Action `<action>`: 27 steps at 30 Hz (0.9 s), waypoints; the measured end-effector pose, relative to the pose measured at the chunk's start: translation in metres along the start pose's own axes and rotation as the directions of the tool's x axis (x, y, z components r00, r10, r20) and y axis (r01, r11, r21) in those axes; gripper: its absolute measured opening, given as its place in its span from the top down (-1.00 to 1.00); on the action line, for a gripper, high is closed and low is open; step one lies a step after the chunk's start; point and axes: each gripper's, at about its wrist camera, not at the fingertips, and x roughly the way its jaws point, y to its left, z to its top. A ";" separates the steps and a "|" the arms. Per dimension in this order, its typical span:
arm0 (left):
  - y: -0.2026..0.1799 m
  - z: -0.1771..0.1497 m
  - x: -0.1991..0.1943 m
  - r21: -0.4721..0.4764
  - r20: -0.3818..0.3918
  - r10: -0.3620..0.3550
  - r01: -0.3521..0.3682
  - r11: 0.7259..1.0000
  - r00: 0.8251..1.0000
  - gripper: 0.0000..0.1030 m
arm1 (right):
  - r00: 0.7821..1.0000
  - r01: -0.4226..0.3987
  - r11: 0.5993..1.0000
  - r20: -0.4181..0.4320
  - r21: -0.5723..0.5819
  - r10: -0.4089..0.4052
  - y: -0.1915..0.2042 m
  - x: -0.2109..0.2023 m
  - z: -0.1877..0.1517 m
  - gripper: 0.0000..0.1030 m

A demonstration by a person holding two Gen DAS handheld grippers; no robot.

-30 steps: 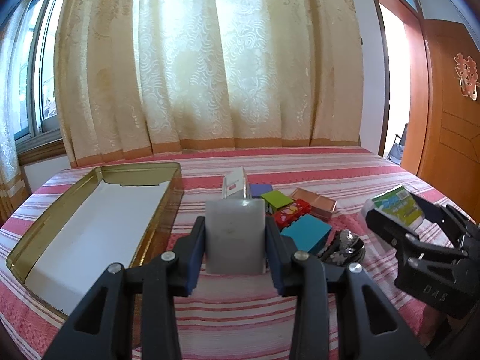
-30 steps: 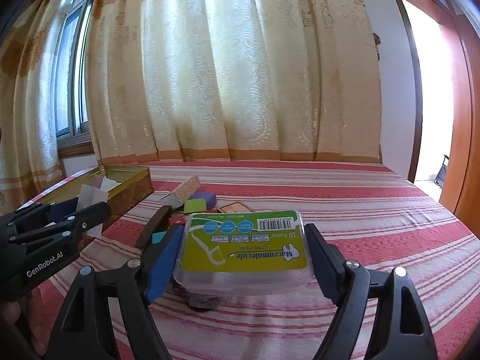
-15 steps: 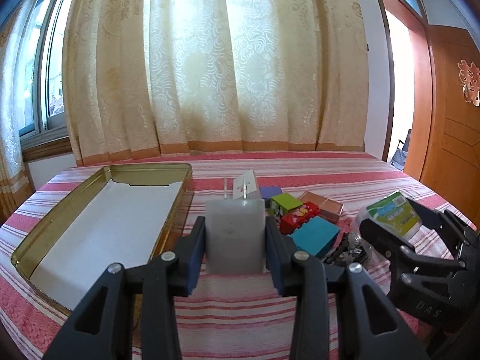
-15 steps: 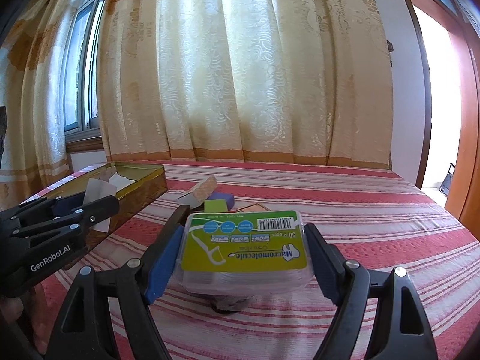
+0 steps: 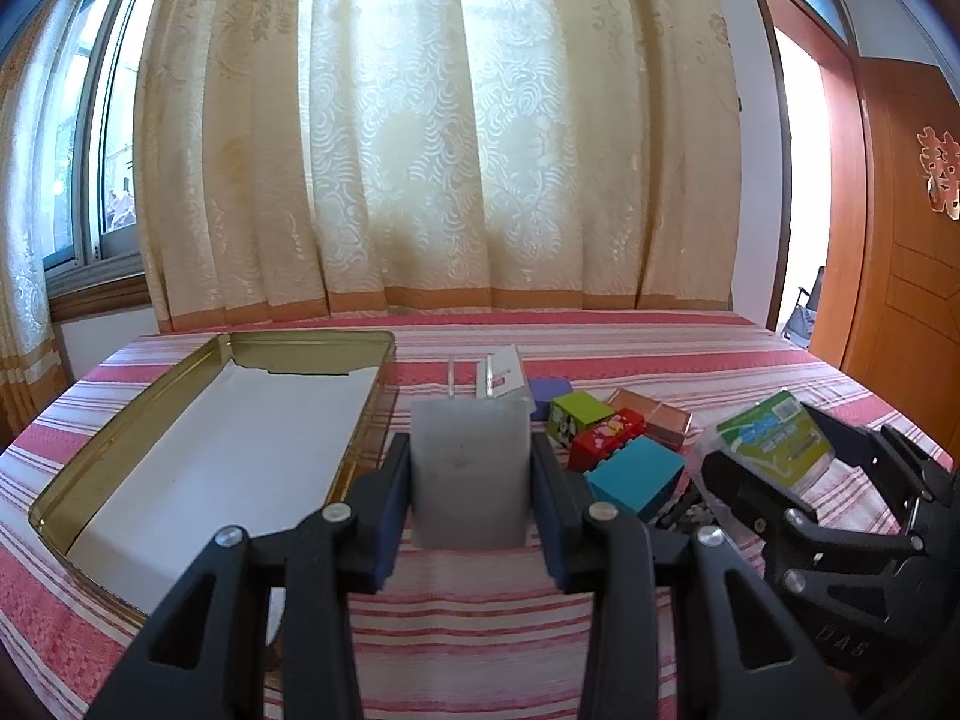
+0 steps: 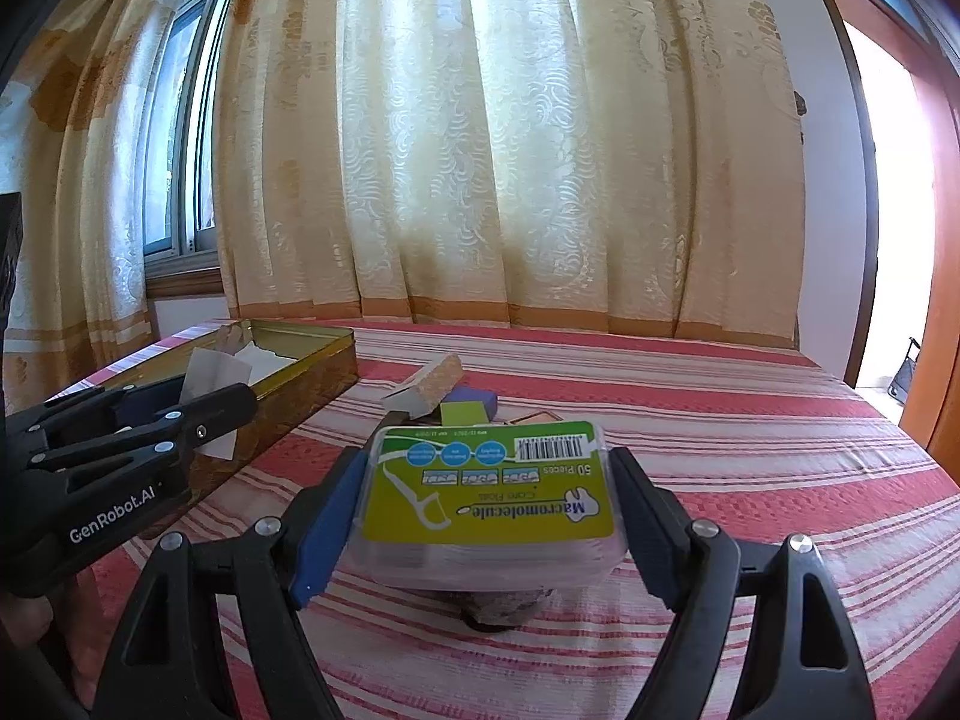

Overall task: Organize rigid objects
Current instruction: 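Lift the white charger with the left gripper while the right gripper carries the box toward the tray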

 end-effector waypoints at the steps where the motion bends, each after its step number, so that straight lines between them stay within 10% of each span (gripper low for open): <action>1: 0.000 0.000 0.000 -0.001 0.001 0.000 0.000 1.000 1.000 0.28 | 1.000 -0.002 1.000 -0.001 -0.001 0.002 0.001 0.000 0.000 -0.58; 27: 0.019 -0.001 -0.006 -0.025 0.020 0.005 -0.005 1.000 1.000 0.28 | 0.999 -0.051 0.998 -0.010 -0.037 0.051 0.027 0.006 0.002 -0.58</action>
